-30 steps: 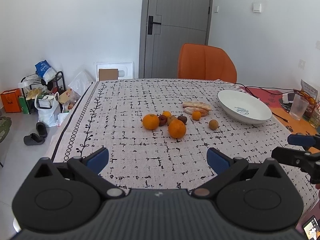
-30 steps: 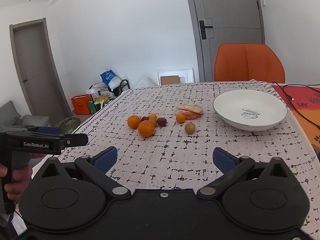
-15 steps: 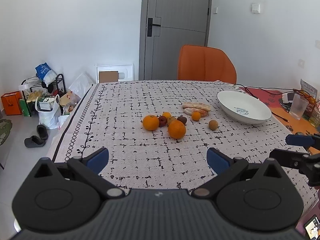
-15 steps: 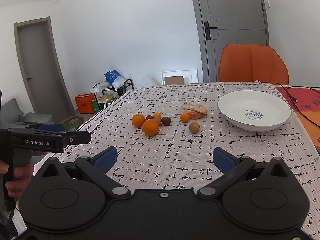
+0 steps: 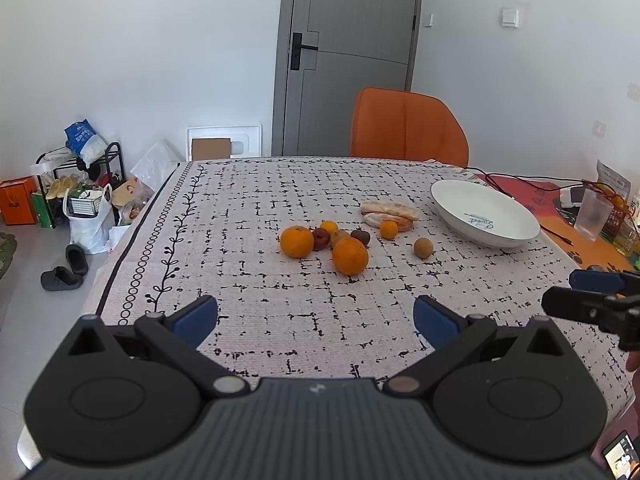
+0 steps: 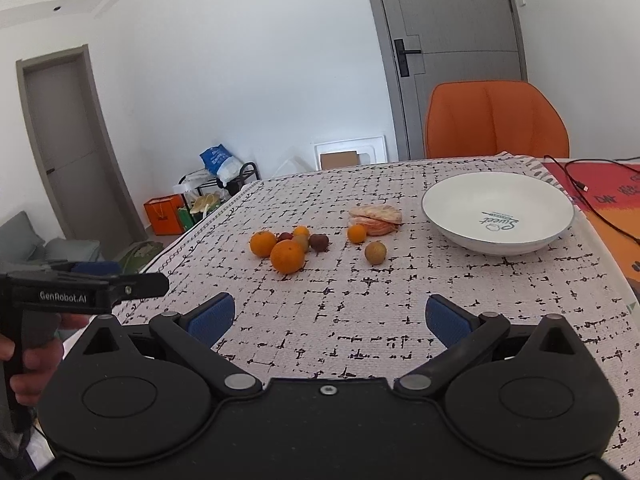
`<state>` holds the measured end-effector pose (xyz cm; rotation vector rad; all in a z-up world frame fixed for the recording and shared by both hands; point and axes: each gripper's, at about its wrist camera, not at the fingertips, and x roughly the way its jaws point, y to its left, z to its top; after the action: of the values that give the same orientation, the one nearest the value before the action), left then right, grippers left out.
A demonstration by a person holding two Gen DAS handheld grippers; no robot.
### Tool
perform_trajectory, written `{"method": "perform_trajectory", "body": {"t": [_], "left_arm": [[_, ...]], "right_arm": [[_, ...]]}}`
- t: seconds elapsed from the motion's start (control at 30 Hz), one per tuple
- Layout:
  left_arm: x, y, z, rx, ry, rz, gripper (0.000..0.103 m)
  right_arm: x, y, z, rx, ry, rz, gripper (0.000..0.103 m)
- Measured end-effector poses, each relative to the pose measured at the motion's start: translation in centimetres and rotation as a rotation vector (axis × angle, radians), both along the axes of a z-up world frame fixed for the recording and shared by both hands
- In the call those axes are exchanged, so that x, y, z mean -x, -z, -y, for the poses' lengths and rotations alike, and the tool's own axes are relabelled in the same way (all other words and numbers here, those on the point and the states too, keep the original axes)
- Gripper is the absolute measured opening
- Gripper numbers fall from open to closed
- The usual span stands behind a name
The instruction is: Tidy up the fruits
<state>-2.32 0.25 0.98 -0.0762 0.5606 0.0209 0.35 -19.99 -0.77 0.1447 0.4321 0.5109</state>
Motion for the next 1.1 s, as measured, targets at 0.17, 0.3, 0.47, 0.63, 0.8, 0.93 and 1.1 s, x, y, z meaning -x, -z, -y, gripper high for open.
{"method": "perform_trajectory", "body": {"t": [0.17, 0.3, 0.47, 0.63, 0.8, 0.93, 1.1], "left_arm": [[-0.4, 0.0, -0.3, 0.003, -0.002, 0.026, 0.103], [-1.1, 0.1, -0.5, 0.006, 0.003, 0.032, 0.103], [-2.4, 0.5, -0.7, 0.013, 0.008, 0.029, 0.101], [-3.8, 1.0, -0.7, 0.019, 0.02, 0.027, 0.099], [-5.2, 1.8, -0.6, 0.028, 0.03, 0.01, 0.092], [-6.5, 2.3, -0.4, 0.033, 0.039, -0.007, 0.085], [-8.2, 2.8, -0.2, 0.045, 0.047, -0.026, 0.077]], "right_arm": [[-0.6, 0.2, 0.4, -0.009, 0.006, -0.006, 0.103], [-1.2, 0.6, 0.5, -0.011, 0.001, -0.015, 0.103], [-2.3, 1.1, 0.7, 0.003, 0.007, -0.016, 0.103], [-3.8, 1.4, 0.8, 0.01, 0.011, -0.017, 0.103], [-5.1, 1.7, 1.1, 0.008, 0.013, -0.022, 0.102], [-6.1, 2.1, 1.0, 0.025, 0.015, -0.026, 0.1], [-7.5, 2.3, 0.8, 0.022, 0.004, -0.039, 0.092]]}}
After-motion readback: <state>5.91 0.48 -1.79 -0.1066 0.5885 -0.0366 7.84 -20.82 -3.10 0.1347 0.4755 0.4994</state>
